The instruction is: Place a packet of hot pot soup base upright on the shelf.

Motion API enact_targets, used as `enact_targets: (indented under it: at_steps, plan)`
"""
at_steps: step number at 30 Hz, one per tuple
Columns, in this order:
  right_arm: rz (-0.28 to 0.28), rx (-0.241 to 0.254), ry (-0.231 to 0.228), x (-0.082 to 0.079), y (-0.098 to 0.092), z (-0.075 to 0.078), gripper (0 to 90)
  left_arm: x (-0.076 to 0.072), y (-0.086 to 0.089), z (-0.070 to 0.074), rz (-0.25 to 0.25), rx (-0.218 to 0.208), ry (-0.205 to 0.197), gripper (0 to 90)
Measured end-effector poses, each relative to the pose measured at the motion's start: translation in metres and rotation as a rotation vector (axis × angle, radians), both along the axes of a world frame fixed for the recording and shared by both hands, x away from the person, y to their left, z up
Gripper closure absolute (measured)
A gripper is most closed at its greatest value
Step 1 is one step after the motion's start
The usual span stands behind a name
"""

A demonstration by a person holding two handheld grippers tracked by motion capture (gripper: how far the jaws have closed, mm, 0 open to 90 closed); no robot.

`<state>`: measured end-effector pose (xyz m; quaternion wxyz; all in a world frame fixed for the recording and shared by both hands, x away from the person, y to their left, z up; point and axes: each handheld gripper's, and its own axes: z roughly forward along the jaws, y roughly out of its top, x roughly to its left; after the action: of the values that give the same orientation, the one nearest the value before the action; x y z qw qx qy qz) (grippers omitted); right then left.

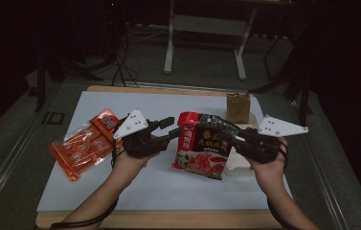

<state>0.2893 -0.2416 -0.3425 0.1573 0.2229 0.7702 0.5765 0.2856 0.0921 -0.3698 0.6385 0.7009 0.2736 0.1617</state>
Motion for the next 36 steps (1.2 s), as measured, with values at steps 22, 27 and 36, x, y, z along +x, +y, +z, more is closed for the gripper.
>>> enact_targets:
  at_steps: [22,27,36]
  plan:
    - [-0.093,0.028,-0.081,0.033,-0.052,0.037,77.2,-0.015,0.018,-0.051,-0.015,0.08,0.107,11.3]
    - [-0.139,0.033,-0.09,0.045,-0.065,0.039,77.2,-0.024,0.027,-0.071,0.015,0.107,0.128,1.2]
    - [-0.193,0.014,-0.1,0.075,-0.087,0.034,77.1,-0.04,0.051,-0.097,0.038,0.129,0.1,1.3]
